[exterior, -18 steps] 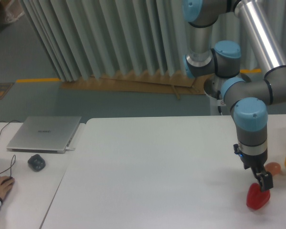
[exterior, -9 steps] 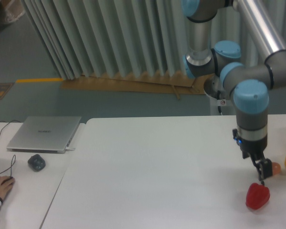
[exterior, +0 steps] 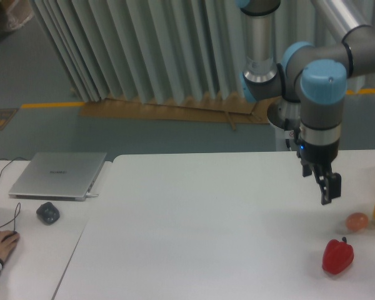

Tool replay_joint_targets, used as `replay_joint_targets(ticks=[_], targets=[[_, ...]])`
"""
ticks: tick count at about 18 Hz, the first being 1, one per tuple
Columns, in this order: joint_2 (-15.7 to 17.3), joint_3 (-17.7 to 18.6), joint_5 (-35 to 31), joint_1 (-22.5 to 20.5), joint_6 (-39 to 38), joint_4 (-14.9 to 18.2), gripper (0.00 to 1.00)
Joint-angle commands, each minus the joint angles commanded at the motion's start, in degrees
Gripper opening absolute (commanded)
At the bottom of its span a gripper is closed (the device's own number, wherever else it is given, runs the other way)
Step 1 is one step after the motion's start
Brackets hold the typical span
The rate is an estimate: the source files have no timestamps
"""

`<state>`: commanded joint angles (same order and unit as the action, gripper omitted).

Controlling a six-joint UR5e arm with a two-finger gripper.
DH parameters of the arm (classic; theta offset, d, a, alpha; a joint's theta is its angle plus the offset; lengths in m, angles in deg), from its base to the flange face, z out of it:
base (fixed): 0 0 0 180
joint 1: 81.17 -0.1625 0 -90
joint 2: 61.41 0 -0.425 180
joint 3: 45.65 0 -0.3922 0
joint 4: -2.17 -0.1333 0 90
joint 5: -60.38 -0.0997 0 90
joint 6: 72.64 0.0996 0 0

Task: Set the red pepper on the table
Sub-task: 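Open the gripper and lift it up off the red pepper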

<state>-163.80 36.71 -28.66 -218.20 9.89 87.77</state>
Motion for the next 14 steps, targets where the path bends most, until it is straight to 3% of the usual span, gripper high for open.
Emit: replay_joint_targets(ticks=[7,14], targets=[[1.67,0.70,-0.44,1.06,0.18,2.90,1.00],[2.64,0.97,-1.14,1.06,0.26,3.35,1.00]])
